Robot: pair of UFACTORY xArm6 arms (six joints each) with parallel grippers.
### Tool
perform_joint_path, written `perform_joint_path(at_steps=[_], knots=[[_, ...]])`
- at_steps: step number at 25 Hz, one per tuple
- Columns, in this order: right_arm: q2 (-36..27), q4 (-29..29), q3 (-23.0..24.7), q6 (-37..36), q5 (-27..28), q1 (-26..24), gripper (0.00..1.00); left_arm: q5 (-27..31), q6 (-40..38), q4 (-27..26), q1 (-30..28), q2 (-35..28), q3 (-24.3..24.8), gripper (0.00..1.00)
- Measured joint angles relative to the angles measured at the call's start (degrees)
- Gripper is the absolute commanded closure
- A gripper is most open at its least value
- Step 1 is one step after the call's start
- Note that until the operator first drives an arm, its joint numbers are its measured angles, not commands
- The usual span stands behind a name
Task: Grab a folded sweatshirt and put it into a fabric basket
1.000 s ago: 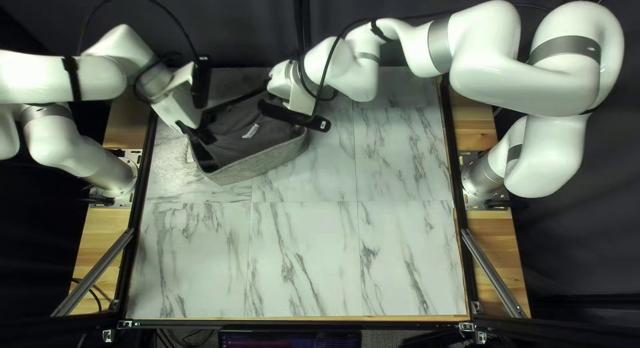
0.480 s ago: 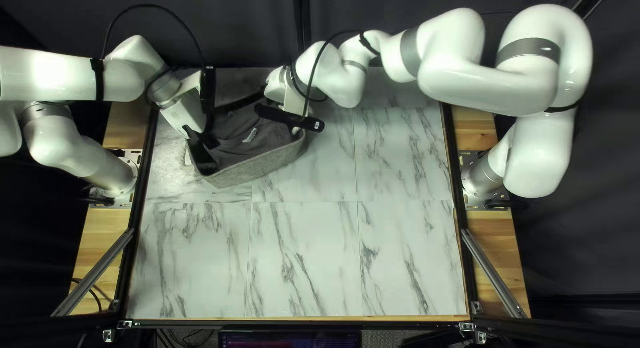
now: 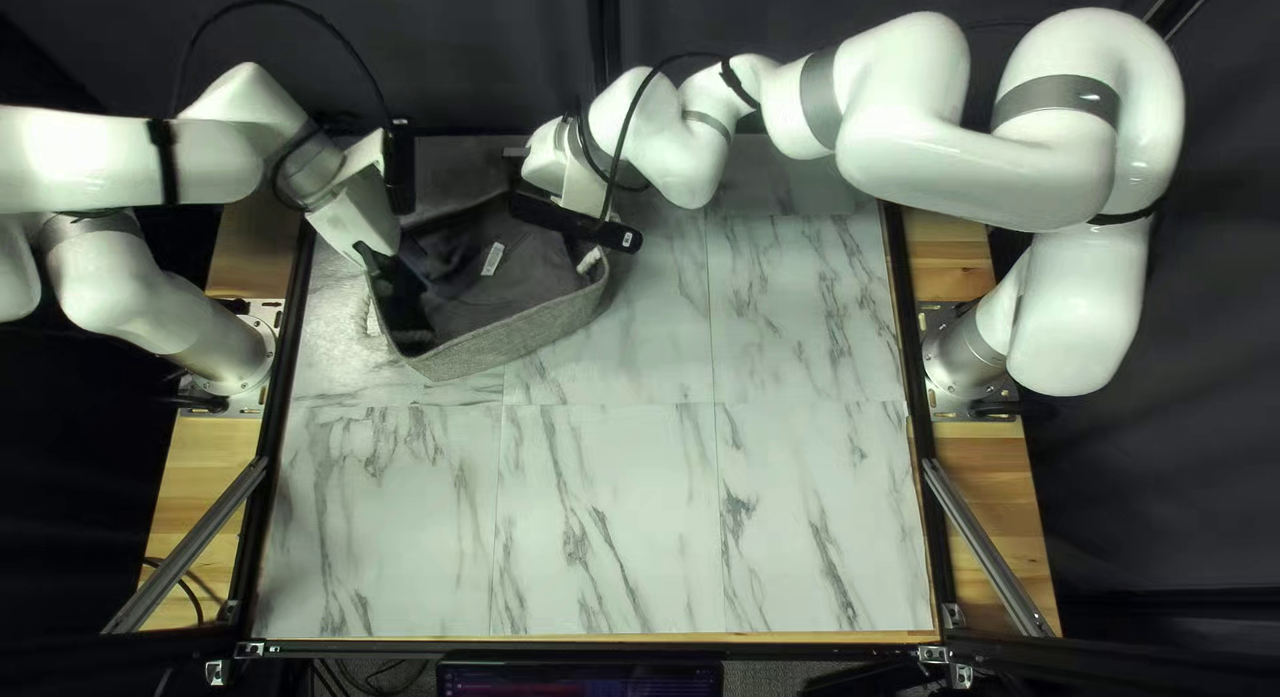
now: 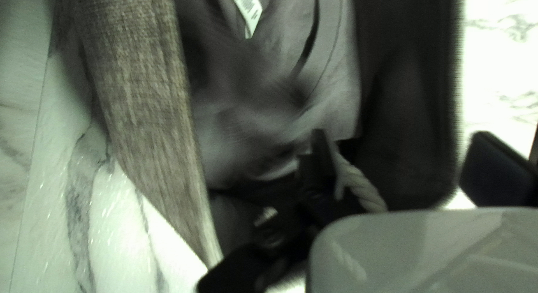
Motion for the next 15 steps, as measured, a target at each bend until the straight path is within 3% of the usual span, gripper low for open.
perform_joint_path(at_steps=[7, 11, 15], knots=[[-11.74, 4.34, 9.52, -1.46, -1.15, 1.74, 0.00, 6.86, -10.06, 6.57, -2.16, -12.69, -0.95, 0.00], [-21.04, 9.05, 15.77, -1.43, -0.54, 3.77, 0.00, 6.70, -16.95, 10.64, -10.30, -14.46, -3.33, 0.00], [-29.30, 10.00, 19.41, 7.33, 4.63, 5.48, 0.00, 4.34, -22.73, 15.13, -19.77, -14.72, -4.79, 0.00]])
